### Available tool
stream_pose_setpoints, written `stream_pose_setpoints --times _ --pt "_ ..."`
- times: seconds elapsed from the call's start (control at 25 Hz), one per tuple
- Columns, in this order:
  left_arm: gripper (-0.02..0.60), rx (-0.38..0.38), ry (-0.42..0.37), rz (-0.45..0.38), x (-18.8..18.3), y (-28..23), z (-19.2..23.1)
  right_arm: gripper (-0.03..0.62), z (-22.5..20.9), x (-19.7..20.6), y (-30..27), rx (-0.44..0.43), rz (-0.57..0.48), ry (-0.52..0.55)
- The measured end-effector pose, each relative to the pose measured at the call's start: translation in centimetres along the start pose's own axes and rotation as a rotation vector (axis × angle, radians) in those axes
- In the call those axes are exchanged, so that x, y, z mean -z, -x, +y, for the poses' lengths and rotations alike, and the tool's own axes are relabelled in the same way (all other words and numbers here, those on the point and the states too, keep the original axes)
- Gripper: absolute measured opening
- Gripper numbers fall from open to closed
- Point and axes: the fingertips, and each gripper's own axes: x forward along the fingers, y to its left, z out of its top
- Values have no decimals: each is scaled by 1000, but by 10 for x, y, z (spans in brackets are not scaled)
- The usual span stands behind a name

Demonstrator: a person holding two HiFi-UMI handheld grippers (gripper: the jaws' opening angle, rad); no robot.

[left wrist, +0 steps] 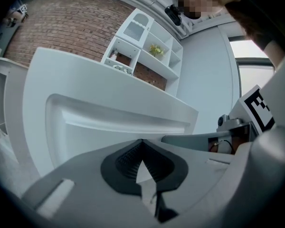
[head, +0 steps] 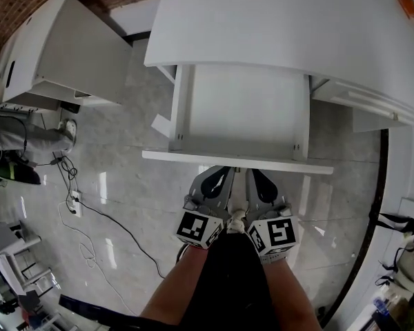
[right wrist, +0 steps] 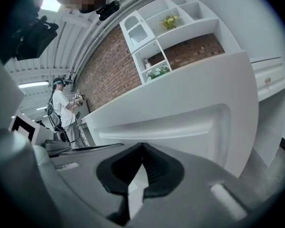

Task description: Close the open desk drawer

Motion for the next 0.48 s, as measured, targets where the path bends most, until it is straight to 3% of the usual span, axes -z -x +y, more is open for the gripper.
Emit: stream_pose_setpoints --times 0.48 --pt "0 28 -30 29 -19 -42 23 2 -22 -26 -41 37 -16 -34"
